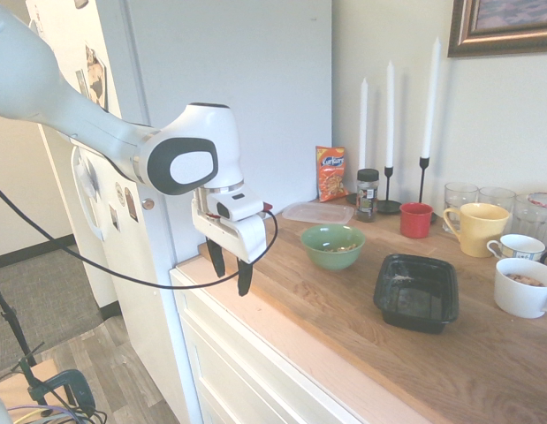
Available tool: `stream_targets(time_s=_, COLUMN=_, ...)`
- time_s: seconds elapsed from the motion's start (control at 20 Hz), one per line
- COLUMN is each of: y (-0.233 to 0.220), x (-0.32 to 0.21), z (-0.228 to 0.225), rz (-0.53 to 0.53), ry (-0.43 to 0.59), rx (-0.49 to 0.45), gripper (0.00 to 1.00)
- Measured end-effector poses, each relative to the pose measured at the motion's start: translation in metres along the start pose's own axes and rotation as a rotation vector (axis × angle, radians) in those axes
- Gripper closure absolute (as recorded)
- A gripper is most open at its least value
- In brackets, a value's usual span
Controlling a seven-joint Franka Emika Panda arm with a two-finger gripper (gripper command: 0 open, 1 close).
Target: Pour the cereal into the box
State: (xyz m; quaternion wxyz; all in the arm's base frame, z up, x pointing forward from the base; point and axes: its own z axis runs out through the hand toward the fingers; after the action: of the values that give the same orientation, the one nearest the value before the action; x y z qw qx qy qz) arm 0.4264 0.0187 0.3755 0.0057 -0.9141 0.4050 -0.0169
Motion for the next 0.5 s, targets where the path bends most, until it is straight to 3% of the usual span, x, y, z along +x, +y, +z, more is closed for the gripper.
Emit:
stream_targets(time_s=0.25, y=-0.005, x=0.006, z=-0.008, rz=-0.014, ry=0.038, rx=0.025, gripper=0.0)
stream_targets(time_s=0.5, y=-0.046, x=0.027, z=-0.025, rz=-0.059, ry=0.106, rx=0.037, gripper=0.0)
